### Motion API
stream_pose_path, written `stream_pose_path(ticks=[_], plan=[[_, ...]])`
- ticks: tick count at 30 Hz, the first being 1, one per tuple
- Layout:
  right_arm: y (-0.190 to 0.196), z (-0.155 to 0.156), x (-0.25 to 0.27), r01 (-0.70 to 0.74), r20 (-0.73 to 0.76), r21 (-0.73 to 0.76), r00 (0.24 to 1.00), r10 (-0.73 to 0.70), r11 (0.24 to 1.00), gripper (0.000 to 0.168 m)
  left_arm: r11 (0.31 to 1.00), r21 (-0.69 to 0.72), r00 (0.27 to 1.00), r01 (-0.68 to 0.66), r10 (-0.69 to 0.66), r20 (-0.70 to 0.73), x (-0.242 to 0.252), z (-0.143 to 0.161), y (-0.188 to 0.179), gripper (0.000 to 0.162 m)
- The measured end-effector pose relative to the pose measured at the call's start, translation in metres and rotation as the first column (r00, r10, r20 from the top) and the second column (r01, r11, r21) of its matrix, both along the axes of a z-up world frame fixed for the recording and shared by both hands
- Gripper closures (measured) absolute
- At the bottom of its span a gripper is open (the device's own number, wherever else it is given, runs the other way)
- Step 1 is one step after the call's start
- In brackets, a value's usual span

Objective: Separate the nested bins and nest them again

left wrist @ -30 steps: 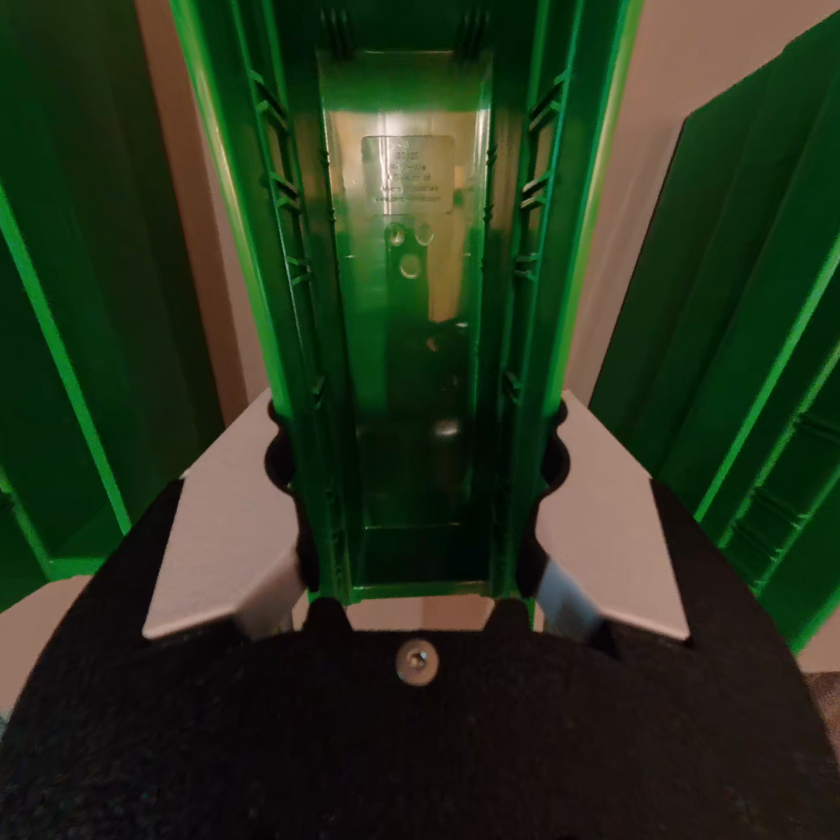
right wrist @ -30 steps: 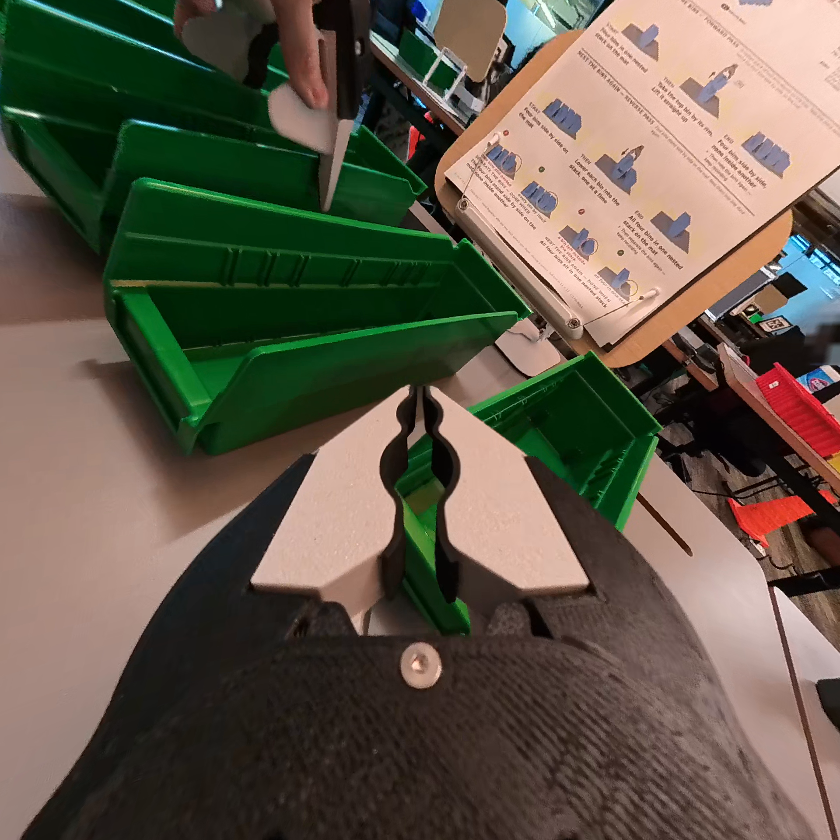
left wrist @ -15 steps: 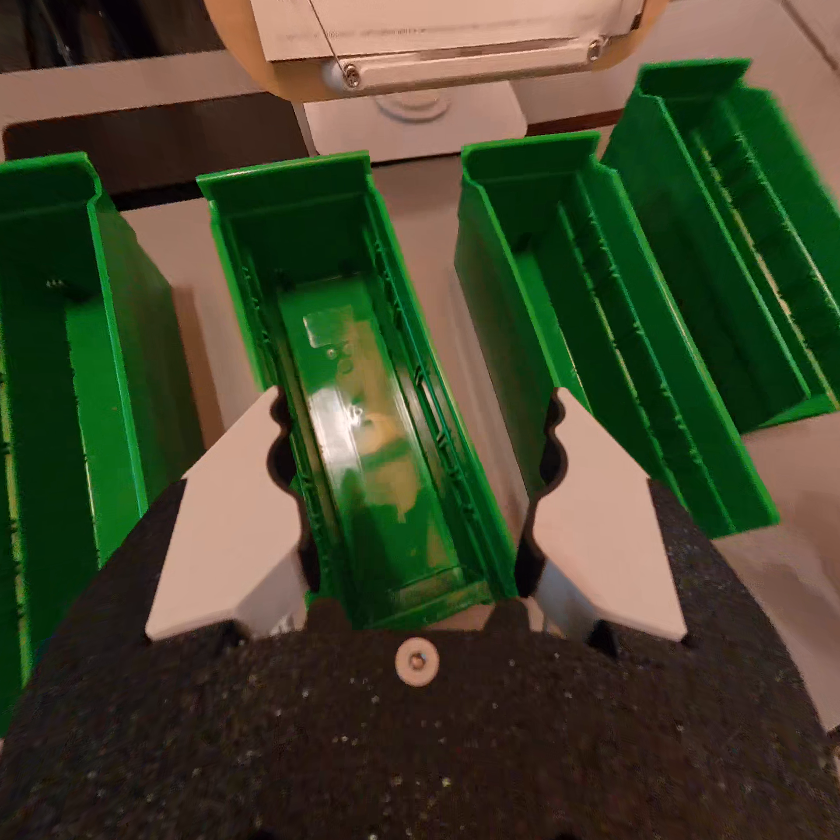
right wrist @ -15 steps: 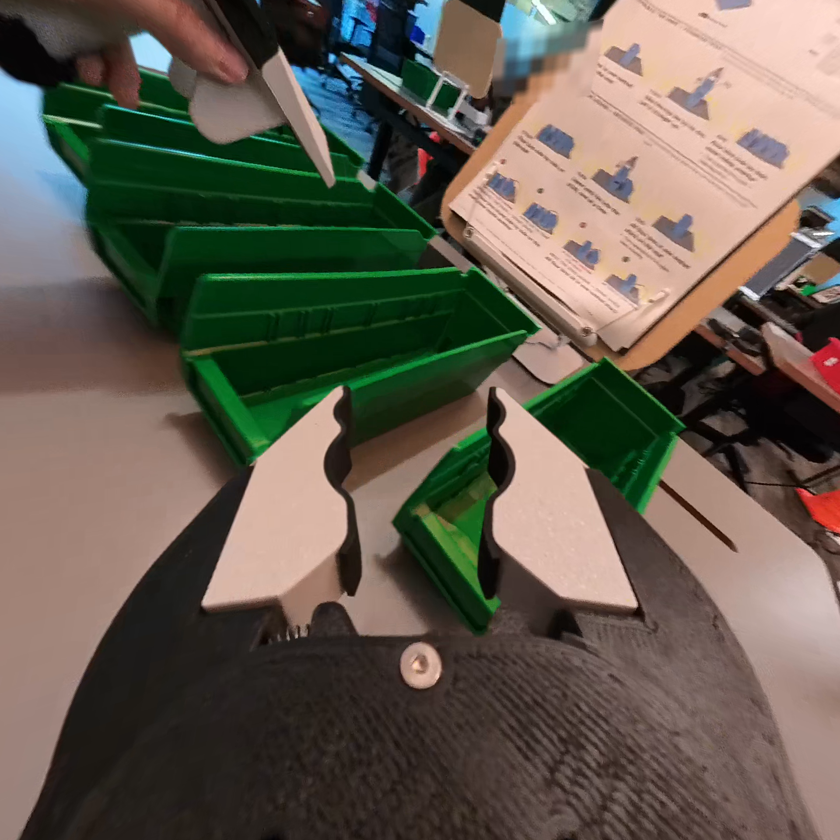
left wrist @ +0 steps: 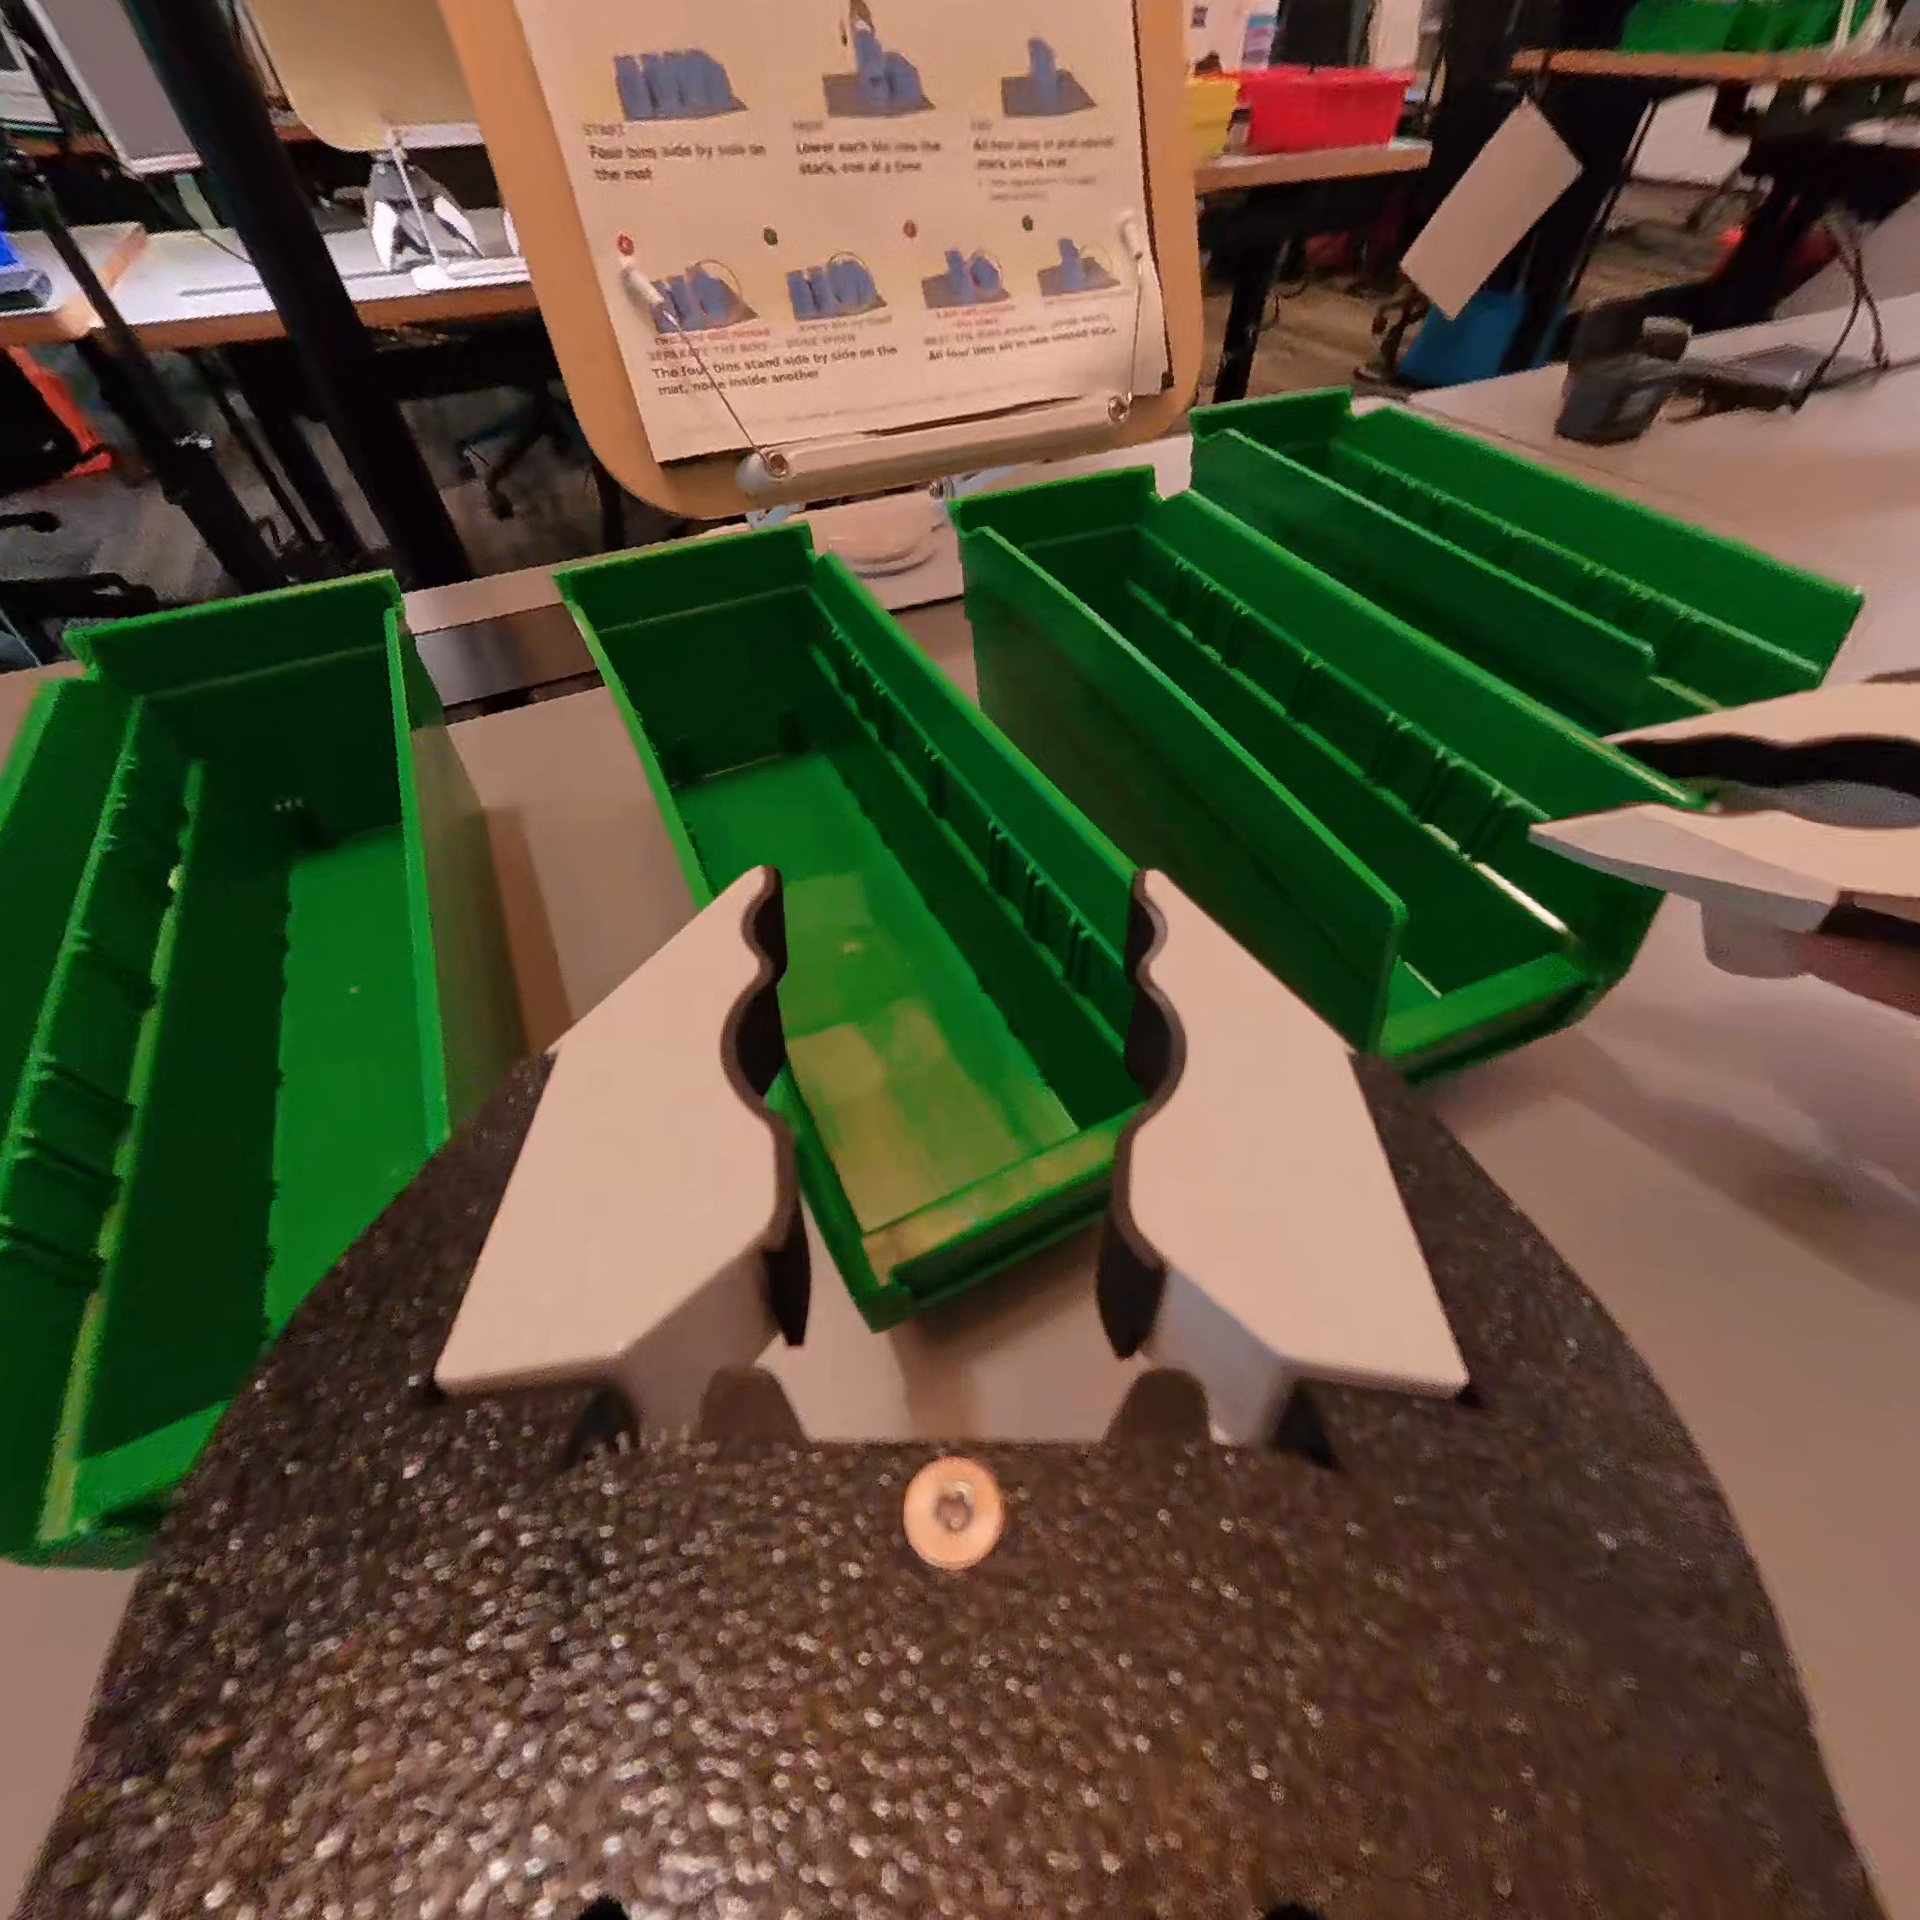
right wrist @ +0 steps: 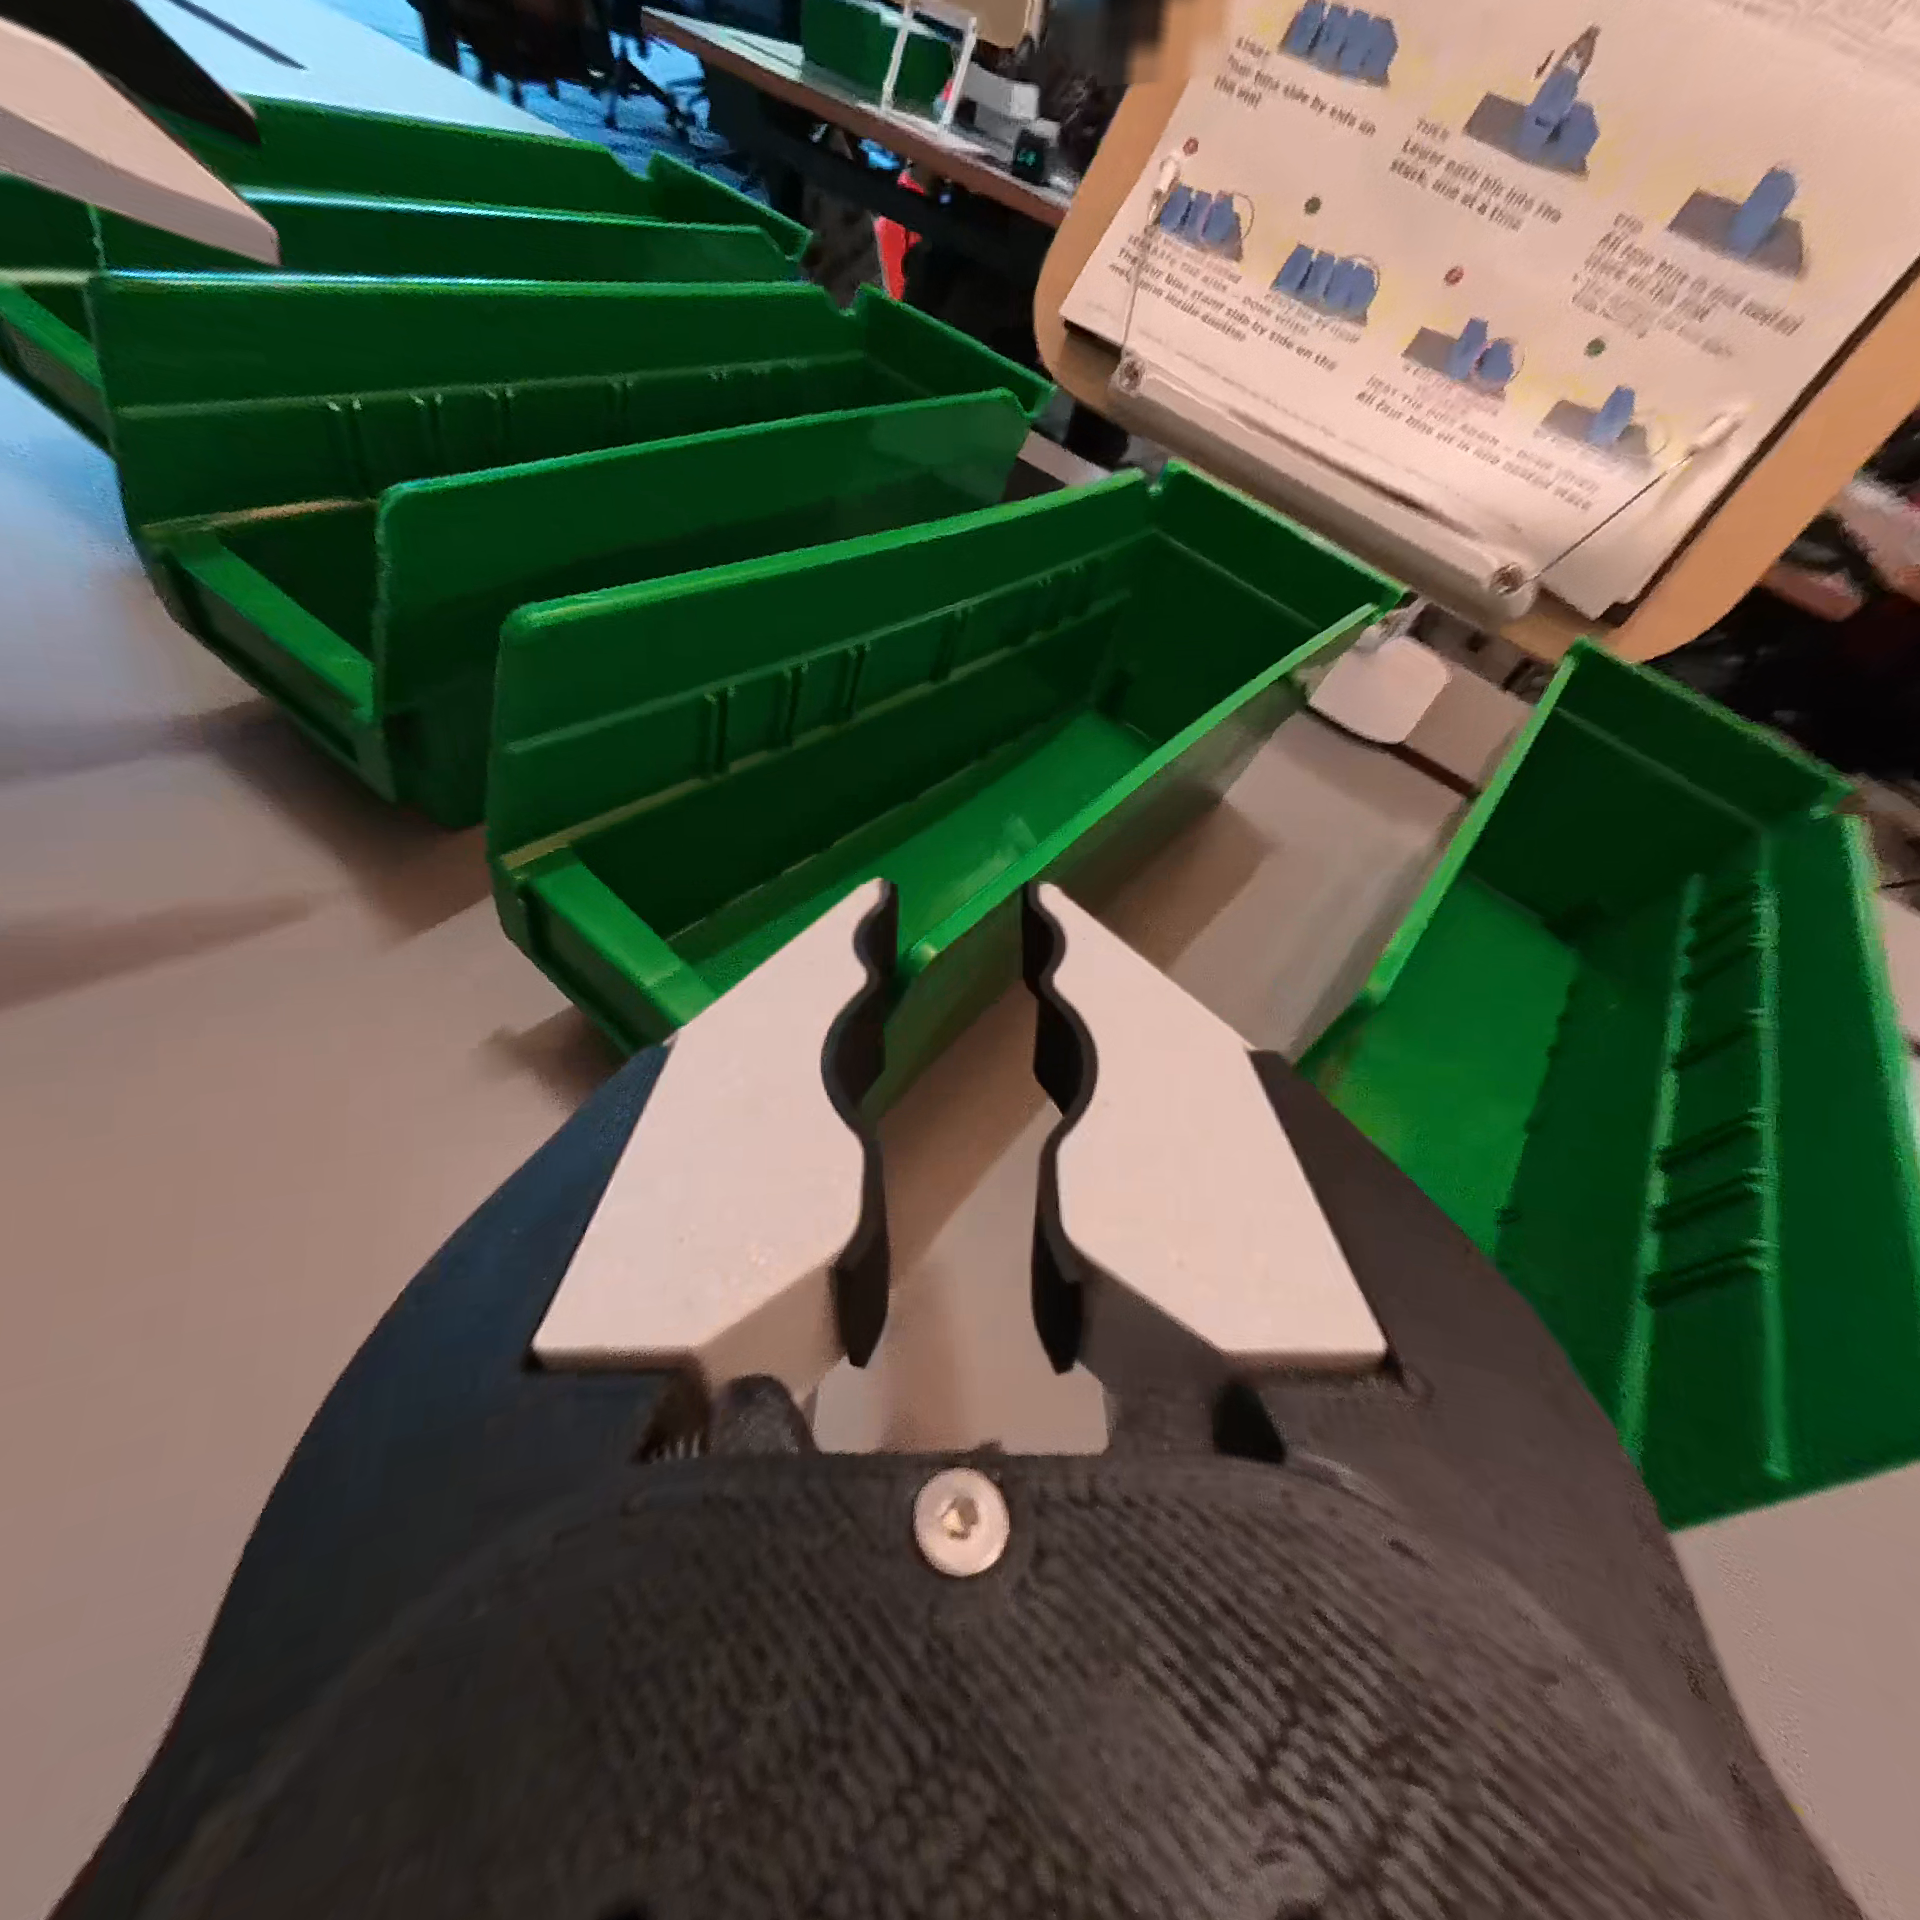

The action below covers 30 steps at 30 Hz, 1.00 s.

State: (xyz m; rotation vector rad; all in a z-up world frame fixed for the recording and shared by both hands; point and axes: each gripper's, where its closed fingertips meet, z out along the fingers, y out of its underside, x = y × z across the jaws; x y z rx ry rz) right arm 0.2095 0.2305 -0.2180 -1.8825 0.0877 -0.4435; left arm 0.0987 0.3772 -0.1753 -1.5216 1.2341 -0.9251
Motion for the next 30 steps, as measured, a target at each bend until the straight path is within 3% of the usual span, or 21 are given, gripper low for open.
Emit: stream_pose_path(ticks=[4, 8, 15, 20, 23, 24, 30], plan=[[0.004, -0.002, 0.008, 0.035, -0.061, 0.016, 0.998, -0.034, 0.999, 0.149, 0.996, 0.075, 0.996, -0.05, 0.056, -0.072, -0.008, 0.002, 0.022, 0.101], [0.007, -0.003, 0.014, 0.074, -0.091, 0.045, 0.993, -0.07, 0.996, 0.151, 0.996, -0.043, 0.996, -0.073, 0.072, -0.043, -0.017, 0.0, 0.035, 0.091], [0.012, -0.004, 0.02, 0.121, -0.048, 0.018, 0.992, -0.12, 0.992, 0.155, 0.987, -0.11, 0.993, -0.116, 0.118, 0.019, -0.04, 0.018, 0.068, 0.086], [0.014, -0.008, 0.023, 0.165, -0.03, -0.007, 0.986, -0.165, 0.986, 0.157, 0.976, -0.167, 0.99, -0.14, 0.139, -0.021, -0.045, 0.007, 0.084, 0.078], [0.014, -0.033, 0.022, 0.199, -0.107, -0.081, 0.972, -0.207, 0.977, 0.137, 0.967, -0.216, 0.991, -0.134, 0.127, -0.047, -0.044, 0.001, 0.085, 0.077], [0.016, -0.034, 0.019, 0.192, -0.149, -0.044, 0.969, -0.197, 0.98, 0.153, 0.966, -0.228, 0.992, -0.123, 0.115, -0.046, -0.044, 0.0, 0.083, 0.078], [0.002, -0.031, 0.036, 0.3, -0.198, -0.007, 0.935, -0.296, 0.954, 0.167, 0.966, -0.24, 0.994, -0.097, 0.082, -0.07, -0.044, -0.005, 0.077, 0.078]])
